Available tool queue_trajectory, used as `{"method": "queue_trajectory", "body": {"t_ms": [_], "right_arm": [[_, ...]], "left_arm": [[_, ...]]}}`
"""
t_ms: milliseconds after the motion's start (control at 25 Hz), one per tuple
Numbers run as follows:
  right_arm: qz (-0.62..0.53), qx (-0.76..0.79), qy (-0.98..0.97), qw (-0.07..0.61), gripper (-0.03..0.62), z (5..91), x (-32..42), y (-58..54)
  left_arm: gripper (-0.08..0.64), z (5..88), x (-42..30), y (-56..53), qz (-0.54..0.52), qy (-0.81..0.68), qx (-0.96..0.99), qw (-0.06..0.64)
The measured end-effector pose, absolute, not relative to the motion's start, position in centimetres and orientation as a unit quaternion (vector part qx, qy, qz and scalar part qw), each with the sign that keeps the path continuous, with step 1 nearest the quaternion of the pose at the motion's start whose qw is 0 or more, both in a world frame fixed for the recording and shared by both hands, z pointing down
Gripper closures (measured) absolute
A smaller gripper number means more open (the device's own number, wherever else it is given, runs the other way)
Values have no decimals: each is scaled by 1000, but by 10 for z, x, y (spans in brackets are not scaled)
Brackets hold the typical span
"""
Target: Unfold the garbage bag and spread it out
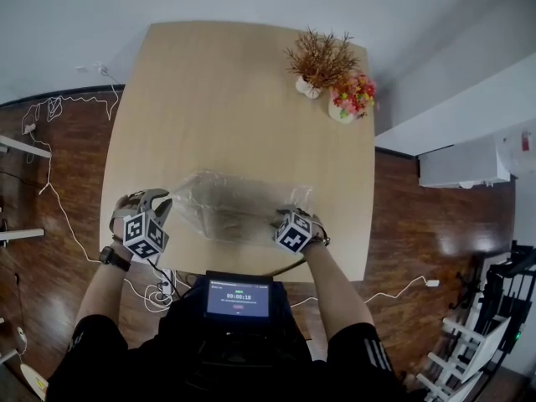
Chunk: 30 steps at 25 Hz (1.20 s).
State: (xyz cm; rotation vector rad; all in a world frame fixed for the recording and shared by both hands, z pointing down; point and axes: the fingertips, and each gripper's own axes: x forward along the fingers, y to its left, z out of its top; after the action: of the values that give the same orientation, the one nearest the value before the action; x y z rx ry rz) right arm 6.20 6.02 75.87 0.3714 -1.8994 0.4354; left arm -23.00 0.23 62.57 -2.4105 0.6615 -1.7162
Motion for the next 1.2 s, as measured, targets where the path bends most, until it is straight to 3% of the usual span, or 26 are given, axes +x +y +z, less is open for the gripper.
{"method": "queue_trajectory", "body": {"t_ms": [200, 920, 1200], "right_arm": [[185, 153, -801, 549, 365, 759, 61, 60], [183, 157, -803, 544, 365, 755, 55, 51], [182, 158, -803, 545, 365, 756, 55, 50]], "left_arm": [[419, 658, -258, -7, -609, 192, -769, 7], [414, 756, -260, 13, -643, 65, -758, -85], [365, 764, -257, 15, -650, 49, -752, -97]]}}
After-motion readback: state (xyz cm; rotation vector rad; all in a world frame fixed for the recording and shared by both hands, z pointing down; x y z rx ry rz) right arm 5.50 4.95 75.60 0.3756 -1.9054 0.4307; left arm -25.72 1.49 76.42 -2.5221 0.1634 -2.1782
